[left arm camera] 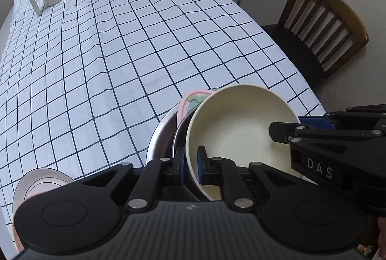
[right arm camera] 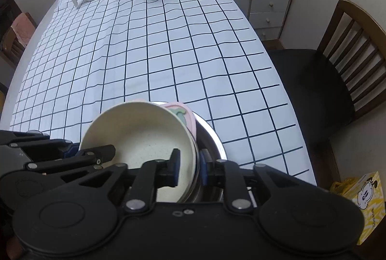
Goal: Organize plates and bowls
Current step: 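Carry the cream bowl with both grippers over the pink pot, then lower the cream bowl into the pink pot and open both grippers, then close both grippers on the steel bowl rim under the nested stack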
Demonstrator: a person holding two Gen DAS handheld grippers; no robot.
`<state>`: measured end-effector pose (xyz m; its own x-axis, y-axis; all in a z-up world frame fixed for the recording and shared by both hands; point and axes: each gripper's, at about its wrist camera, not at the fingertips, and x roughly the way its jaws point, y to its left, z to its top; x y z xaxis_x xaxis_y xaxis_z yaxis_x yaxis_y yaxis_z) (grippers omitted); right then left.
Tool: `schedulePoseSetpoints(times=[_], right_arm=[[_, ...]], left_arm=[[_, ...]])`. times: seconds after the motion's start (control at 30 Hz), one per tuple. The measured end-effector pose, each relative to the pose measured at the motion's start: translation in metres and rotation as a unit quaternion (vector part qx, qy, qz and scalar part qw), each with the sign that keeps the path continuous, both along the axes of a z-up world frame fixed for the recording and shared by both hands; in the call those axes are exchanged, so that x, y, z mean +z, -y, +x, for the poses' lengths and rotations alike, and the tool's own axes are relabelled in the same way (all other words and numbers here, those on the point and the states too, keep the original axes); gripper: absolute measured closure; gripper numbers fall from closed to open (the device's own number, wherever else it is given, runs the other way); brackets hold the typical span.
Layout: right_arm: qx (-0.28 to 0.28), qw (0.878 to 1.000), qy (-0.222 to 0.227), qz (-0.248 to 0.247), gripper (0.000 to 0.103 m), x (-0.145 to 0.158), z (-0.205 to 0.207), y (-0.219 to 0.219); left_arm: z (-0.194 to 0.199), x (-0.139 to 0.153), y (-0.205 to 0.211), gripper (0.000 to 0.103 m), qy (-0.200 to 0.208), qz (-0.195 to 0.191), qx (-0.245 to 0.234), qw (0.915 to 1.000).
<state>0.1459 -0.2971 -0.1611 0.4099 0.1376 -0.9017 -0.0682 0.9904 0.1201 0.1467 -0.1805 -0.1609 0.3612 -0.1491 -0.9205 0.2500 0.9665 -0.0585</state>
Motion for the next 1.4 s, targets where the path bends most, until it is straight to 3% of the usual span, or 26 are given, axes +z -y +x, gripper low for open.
schedulePoseSetpoints(times=[0.17, 0.43, 0.63, 0.7, 0.83, 0.9, 1.1, 1.4], right_arm=[[0.004, 1.0, 0.007, 0.005, 0.071, 0.003, -0.002, 0.0], [0.01, 0.999, 0.029, 0.018, 0.059, 0.018, -0.01, 0.004], [0.01, 0.999, 0.042, 0.029, 0.051, 0.031, -0.021, 0.01], [0.011, 0.998, 0.048, 0.033, 0.046, 0.037, -0.025, 0.011], [0.013, 0.997, 0.061, 0.038, 0.036, 0.045, -0.035, 0.015], [0.013, 0.997, 0.067, 0.043, 0.029, 0.049, -0.04, 0.017], [0.006, 0.995, 0.086, 0.045, 0.008, 0.05, -0.056, 0.027], [-0.01, 0.996, 0.081, 0.046, 0.005, 0.03, -0.07, 0.048]], left_arm=[[-0.003, 0.005, -0.006, 0.085, 0.003, -0.023, -0.006, 0.9997], [-0.011, 0.023, -0.021, 0.056, 0.031, -0.036, -0.004, 0.9989], [-0.021, 0.036, -0.036, 0.052, 0.048, -0.039, 0.002, 0.9981], [-0.025, 0.038, -0.041, 0.046, 0.054, -0.038, 0.005, 0.9978], [-0.034, 0.043, -0.048, 0.043, 0.066, -0.036, 0.003, 0.9971], [-0.038, 0.044, -0.053, 0.036, 0.069, -0.04, 0.007, 0.9968], [-0.048, 0.043, -0.061, 0.031, 0.072, -0.054, 0.007, 0.9959], [-0.051, 0.023, -0.07, 0.031, 0.058, -0.049, 0.019, 0.9969]])
